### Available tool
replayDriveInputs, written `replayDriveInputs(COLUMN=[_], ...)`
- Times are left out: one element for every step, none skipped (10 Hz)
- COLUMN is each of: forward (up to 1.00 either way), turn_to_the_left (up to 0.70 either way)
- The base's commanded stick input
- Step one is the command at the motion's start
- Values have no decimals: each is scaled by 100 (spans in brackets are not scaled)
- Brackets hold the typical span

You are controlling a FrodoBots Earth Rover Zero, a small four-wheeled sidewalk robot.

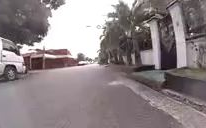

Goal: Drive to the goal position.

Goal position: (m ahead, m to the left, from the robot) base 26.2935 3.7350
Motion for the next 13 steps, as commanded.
replayDriveInputs(forward=[70,70,70,70,70,70,70,70,70,70,70,70,70], turn_to_the_left=[0,0,0,0,0,0,0,0,0,0,0,0,0])
